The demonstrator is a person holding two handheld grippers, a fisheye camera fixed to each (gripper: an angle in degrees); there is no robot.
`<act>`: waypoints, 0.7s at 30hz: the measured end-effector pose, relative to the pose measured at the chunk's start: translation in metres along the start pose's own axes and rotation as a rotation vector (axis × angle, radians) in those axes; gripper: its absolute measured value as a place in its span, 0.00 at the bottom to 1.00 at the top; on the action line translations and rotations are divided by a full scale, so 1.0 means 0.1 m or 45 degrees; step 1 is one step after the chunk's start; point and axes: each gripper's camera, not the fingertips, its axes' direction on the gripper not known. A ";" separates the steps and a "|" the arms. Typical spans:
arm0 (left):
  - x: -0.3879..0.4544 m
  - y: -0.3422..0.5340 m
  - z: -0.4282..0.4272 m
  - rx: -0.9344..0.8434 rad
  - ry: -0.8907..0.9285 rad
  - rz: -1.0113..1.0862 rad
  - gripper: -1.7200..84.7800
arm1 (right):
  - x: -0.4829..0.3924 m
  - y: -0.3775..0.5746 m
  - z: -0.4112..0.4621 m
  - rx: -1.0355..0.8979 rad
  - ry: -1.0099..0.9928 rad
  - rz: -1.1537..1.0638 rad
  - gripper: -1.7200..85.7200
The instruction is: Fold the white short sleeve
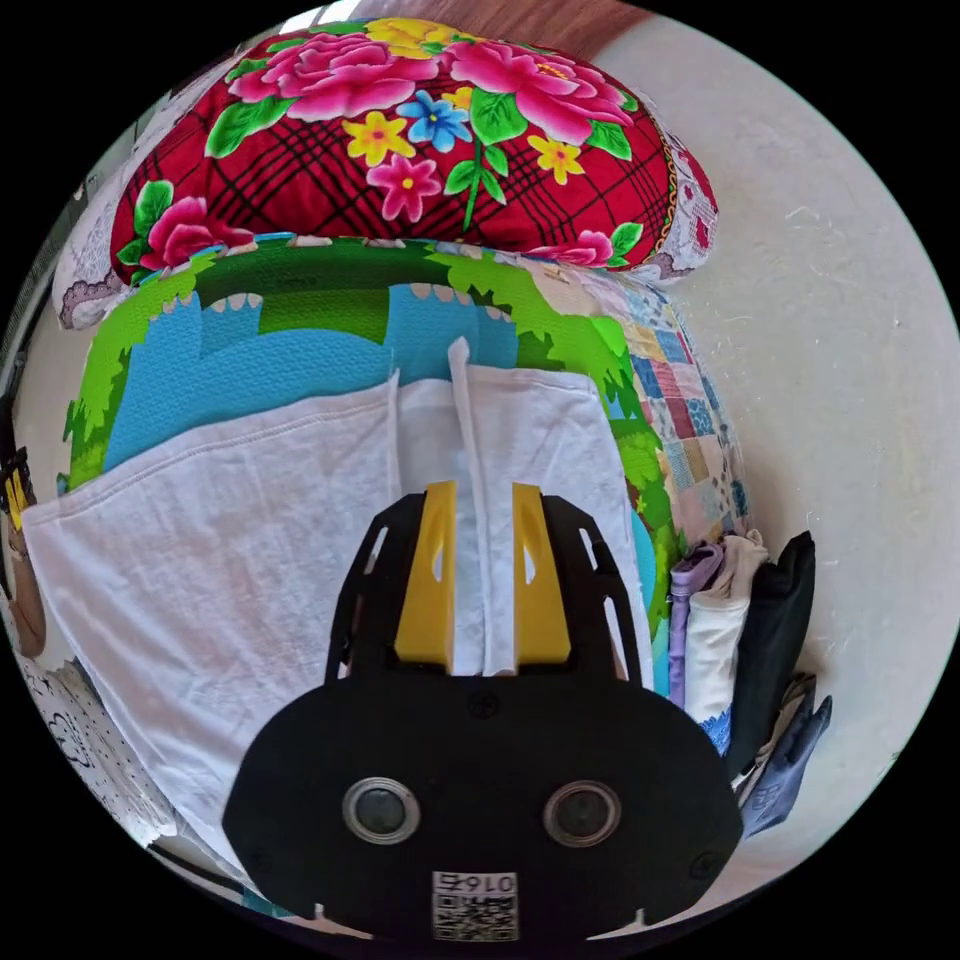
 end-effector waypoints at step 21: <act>-0.35 -0.01 -0.02 0.015 0.012 0.000 0.01 | -0.85 -0.35 0.13 -0.217 0.012 -0.205 0.04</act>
